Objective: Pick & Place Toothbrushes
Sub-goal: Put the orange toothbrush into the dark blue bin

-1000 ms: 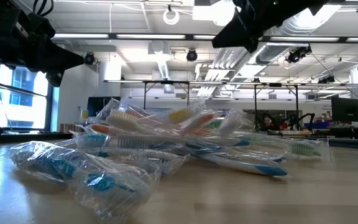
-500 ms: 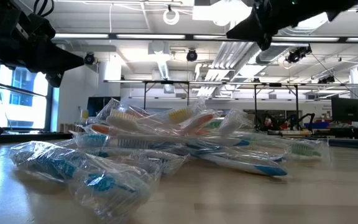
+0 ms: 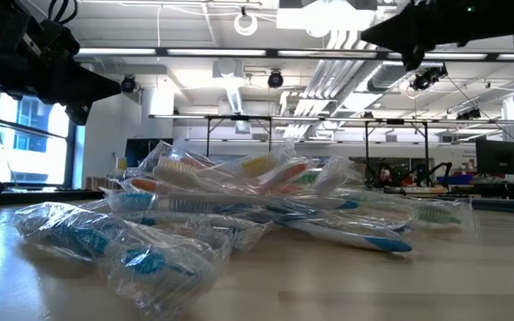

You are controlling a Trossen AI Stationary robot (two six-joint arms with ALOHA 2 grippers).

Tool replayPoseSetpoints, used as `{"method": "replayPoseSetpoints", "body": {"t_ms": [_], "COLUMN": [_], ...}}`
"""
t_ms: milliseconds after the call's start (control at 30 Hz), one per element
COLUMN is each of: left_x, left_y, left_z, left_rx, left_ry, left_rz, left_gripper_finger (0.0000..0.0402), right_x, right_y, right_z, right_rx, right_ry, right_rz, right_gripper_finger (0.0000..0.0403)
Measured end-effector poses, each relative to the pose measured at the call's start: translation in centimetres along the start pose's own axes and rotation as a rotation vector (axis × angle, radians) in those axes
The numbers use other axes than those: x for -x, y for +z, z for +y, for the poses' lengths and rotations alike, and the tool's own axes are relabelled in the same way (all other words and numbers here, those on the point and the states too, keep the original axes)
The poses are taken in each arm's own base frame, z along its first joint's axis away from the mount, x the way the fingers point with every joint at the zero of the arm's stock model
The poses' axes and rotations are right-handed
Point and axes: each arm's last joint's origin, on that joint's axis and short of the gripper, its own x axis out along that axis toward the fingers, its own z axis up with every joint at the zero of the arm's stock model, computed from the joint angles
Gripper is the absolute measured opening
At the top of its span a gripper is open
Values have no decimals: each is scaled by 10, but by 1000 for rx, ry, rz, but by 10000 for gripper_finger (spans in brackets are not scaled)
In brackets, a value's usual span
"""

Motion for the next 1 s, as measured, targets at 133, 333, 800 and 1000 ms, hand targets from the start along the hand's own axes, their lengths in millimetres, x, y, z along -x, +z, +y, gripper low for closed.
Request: {"method": "replayPoseSetpoints", "body": {"t_ms": [133,333,800,1000], "left_x": [0,0,1,0], "left_y": [0,0,12,13], "left_z": [0,0,3,2], "left_rx": [0,0,11,30], "left_ry": [0,-1,154,150], "left_rz": [0,-2,-160,-170], "left_gripper_finger": [19,19,19,19], "right_x": [15,27,29,29], "right_y": [-4,-16,-23,-23], "right_z": [-3,-6,-6,-6], "right_rx": [-8,-37,-38,-15], "right_ry": [-34,-73,-76,-76], "right_rz": [-49,-65,-49,-48], "right_gripper_finger": [2,2,2,2]}}
